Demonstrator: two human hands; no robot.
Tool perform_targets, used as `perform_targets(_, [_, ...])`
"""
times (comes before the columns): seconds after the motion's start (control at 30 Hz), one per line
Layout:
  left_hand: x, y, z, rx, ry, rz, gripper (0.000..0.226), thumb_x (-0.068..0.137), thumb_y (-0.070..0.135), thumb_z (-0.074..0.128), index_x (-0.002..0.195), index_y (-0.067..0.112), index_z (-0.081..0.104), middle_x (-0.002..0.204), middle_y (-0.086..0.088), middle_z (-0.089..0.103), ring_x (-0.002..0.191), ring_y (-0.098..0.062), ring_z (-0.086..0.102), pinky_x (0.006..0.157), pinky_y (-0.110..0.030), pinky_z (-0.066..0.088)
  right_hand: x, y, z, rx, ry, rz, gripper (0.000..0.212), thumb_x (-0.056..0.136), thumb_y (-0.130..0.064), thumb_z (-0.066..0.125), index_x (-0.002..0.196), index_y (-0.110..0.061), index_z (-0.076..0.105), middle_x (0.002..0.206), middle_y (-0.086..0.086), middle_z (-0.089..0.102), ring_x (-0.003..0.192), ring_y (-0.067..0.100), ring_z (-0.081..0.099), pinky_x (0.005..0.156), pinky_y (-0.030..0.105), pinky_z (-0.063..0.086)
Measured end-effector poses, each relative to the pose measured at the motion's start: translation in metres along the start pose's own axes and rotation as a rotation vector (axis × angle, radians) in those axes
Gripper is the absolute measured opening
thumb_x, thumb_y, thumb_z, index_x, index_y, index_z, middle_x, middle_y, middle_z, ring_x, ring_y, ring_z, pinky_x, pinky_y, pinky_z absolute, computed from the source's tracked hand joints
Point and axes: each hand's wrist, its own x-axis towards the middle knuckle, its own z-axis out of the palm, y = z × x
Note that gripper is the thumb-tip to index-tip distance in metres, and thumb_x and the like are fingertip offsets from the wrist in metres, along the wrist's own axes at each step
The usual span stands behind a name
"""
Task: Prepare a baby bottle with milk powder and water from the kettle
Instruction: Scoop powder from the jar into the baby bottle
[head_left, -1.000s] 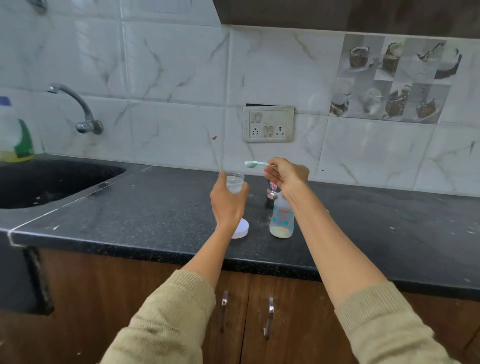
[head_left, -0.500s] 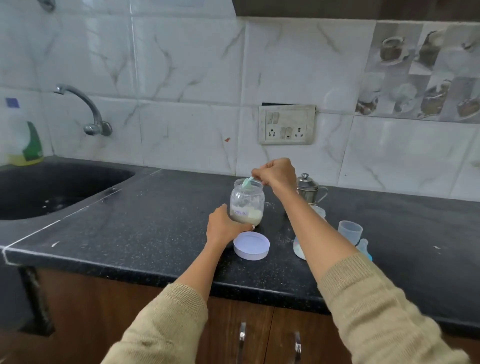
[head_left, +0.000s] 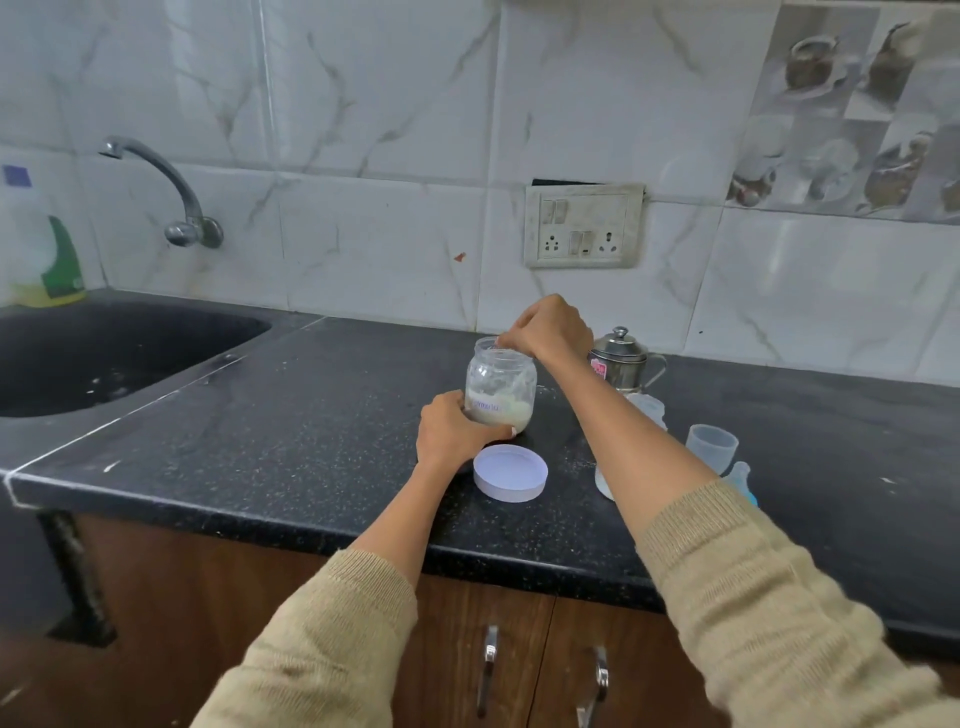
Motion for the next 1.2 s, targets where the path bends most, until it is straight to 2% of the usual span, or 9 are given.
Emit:
perform_targets(0.1, [-0.004,0.006,-0.002,0.004,0.06,-0.037,0.072,0.046,0.053,0.082,0.101,0.013,0.058,0.102,-0.001,0.065,0.094,-0.02,0.062,0.068,-0.031,0.049,0.001,0.006,-0.022,0.101,-0.011,0.034,0.022,0.064,-0.035,0.082,0.076,-0.02,0.072,0.082,-0.003,0.071,0.078,0.017,0.065,0.067,0.027,0.048])
perform_targets(0.2, [-0.012,0.024,-0.001,-0.013,0.112,-0.034,0.11,0.053,0.056,0.08,0.14,0.007,0.033,0.139,-0.009,0.046,0.125,-0.027,0.046,0.095,-0.043,0.045,0.004,0.022,-0.054,0.192,-0.006,0.074,0.022,0.064,-0.036,0.082,0.071,-0.018,0.071,0.08,-0.003,0.072,0.078,0.018,0.065,0.078,0.035,0.055])
perform_targets(0.37, [-0.034,0.068,0.004,-0.183,0.247,0.151,0.101,0.063,0.064,0.066,0.142,0.013,0.031,0.143,-0.005,0.041,0.131,-0.022,0.038,0.103,-0.04,0.037,0.005,0.061,-0.096,0.334,0.024,0.179,0.023,0.066,-0.029,0.083,0.063,-0.016,0.064,0.085,0.001,0.074,0.067,0.014,0.065,0.072,0.029,0.056])
perform_targets(0.57, [-0.073,0.097,0.034,-0.269,0.054,0.305,0.12,0.047,0.077,0.069,0.142,0.016,0.03,0.144,0.0,0.041,0.131,-0.012,0.037,0.106,-0.029,0.033,0.001,0.109,-0.127,0.439,0.027,0.325,0.026,0.07,-0.032,0.079,0.072,-0.013,0.062,0.093,-0.002,0.074,0.069,0.014,0.062,0.054,0.024,0.039])
perform_targets(0.73, [-0.091,0.089,0.06,-0.047,-0.162,0.153,0.146,0.029,0.085,0.067,0.145,0.009,0.02,0.148,-0.01,0.034,0.133,-0.023,0.036,0.105,-0.041,0.038,0.008,0.14,-0.122,0.562,0.048,0.372,0.043,0.072,-0.028,0.08,0.101,-0.005,0.058,0.103,0.007,0.071,0.094,0.018,0.068,0.084,0.033,0.055])
perform_targets(0.83, [-0.093,0.081,0.068,0.034,-0.271,0.115,0.134,0.035,0.079,0.071,0.141,0.009,0.027,0.144,-0.008,0.041,0.128,-0.023,0.044,0.1,-0.039,0.044,0.015,0.15,-0.114,0.597,0.042,0.402,0.062,0.076,-0.032,0.076,0.124,-0.001,0.051,0.121,0.009,0.065,0.101,0.023,0.066,0.084,0.028,0.051])
perform_targets(0.93, [-0.096,0.074,0.073,0.013,-0.28,0.159,0.096,0.049,0.064,0.078,0.126,0.017,0.048,0.129,-0.002,0.058,0.112,-0.016,0.057,0.085,-0.023,0.046,0.022,0.152,-0.107,0.601,0.0,0.418,0.071,0.082,-0.04,0.069,0.135,-0.003,0.041,0.129,0.005,0.061,0.104,0.025,0.065,0.074,0.028,0.04])
perform_targets(1.07, [-0.098,0.065,0.08,-0.003,-0.258,0.221,0.066,0.063,0.047,0.078,0.119,0.021,0.054,0.122,0.004,0.062,0.104,-0.008,0.059,0.069,-0.005,0.038,0.042,0.158,-0.096,0.57,-0.03,0.417,0.066,0.084,-0.047,0.062,0.132,-0.004,0.047,0.124,0.006,0.062,0.102,0.025,0.064,0.075,0.03,0.048])
perform_targets(1.2, [-0.097,0.059,0.084,0.023,-0.226,0.255,0.062,0.068,0.044,0.076,0.122,0.025,0.052,0.123,0.01,0.061,0.106,-0.003,0.057,0.072,-0.003,0.038,0.068,0.167,-0.081,0.581,-0.108,0.401,0.049,0.092,-0.041,0.055,0.129,-0.01,0.052,0.128,0.013,0.058,0.113,0.03,0.058,0.083,0.031,0.049])
